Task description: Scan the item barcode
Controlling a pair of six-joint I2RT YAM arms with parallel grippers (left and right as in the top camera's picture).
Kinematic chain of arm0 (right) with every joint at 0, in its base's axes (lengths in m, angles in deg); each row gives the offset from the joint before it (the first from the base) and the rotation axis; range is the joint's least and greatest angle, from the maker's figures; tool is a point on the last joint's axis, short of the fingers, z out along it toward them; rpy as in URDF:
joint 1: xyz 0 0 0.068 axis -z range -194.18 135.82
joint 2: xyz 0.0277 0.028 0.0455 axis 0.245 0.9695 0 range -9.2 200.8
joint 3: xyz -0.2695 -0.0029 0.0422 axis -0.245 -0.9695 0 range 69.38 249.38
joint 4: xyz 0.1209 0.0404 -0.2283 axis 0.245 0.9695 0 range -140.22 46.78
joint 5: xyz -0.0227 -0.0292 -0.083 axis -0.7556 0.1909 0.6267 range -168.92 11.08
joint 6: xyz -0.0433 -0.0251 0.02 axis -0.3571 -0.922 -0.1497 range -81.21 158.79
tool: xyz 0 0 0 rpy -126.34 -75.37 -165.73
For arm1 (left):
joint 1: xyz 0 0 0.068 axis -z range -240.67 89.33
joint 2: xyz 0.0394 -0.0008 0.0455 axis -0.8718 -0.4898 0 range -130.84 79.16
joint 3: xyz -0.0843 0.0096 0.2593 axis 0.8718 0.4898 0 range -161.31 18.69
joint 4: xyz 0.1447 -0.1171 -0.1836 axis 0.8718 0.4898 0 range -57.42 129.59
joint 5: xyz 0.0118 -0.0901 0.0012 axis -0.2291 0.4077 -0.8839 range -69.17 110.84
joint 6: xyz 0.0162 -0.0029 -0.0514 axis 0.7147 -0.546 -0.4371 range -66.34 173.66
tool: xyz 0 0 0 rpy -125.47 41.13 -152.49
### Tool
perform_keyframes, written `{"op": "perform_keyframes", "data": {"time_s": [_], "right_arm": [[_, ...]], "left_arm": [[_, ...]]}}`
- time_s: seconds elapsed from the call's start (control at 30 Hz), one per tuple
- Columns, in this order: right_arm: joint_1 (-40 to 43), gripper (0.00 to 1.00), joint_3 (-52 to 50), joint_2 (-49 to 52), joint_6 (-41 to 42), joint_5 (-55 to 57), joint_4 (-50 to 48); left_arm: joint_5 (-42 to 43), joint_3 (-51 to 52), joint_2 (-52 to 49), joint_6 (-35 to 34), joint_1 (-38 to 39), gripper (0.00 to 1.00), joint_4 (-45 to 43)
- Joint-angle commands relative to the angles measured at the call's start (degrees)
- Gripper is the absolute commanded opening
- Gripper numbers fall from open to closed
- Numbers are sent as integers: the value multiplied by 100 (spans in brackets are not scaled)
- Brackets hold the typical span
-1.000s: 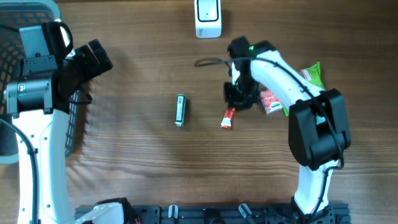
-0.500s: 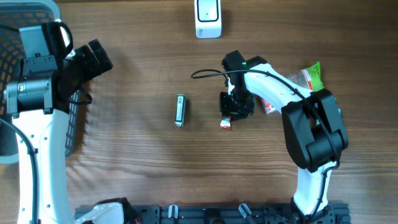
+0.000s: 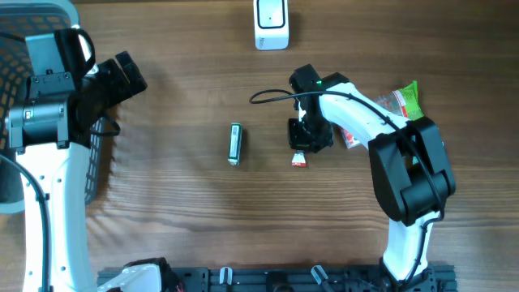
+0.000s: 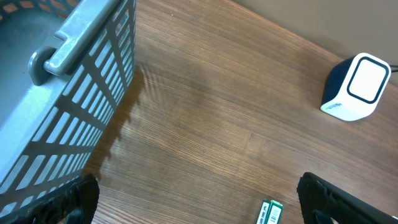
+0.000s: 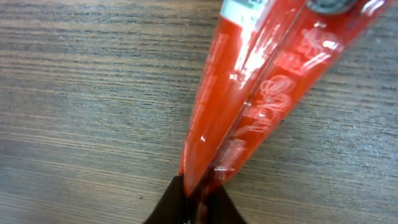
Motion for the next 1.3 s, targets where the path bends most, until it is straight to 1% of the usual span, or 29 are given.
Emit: {"op": "perform_keyframes", "data": {"time_s": [0.0,0.03,0.1,0.2,0.27,0.33,0.4,0.43,0.5,0.57,0.6,0.63,0.67,0.73,0.87,0.93,1.03,1.1,1.27], "right_arm": [[28,24,-68,57,-525,177,33],[31,27,-61,50,-748,127,37],[44,29,-26,28,-940,138,46],[140,32,111,-90,-997,136,48],[216,37,201,-229,-1016,149,57],[330,49,245,-426,-1023,155,92],[450,72,245,-599,-1012,153,199],[496,77,245,-638,-992,138,264],[564,76,243,-647,-905,7,378],[588,61,140,-647,-817,-269,315],[588,55,70,-647,-813,-413,258],[588,46,4,-647,-778,-503,216],[588,43,-57,-647,-686,-516,188],[581,43,-219,-647,-527,-516,57],[581,47,-533,-647,-225,-520,-306],[581,47,-752,-647,-205,-634,-568],[581,44,-999,-647,-195,-839,-885],[581,43,-1139,-647,-46,-859,-1086],[581,40,-1300,-647,55,-859,-1290]], "left_arm": [[-37,-55,39,116,-22,100,-13],[-37,-55,39,116,-22,100,-13],[-35,-55,39,116,-22,100,-13],[-35,-55,39,116,-22,100,-13],[-37,-55,39,116,-22,100,-13],[-37,-55,39,116,-22,100,-13],[-35,-55,39,116,-22,100,-13],[-37,-55,39,116,-22,100,-13],[-37,-55,39,116,-22,100,-13],[-35,-55,39,116,-22,100,-13],[-37,-55,39,116,-22,100,-13],[-37,-55,39,116,-22,100,-13],[-35,-55,39,116,-22,100,-13],[-35,-55,39,116,-22,100,-13],[-35,-55,39,116,-22,100,-13],[-35,-55,39,116,-22,100,-13],[-37,-55,39,116,-22,100,-13],[-37,-55,39,116,-22,100,-13],[-37,-55,39,116,-22,100,-13]]}}
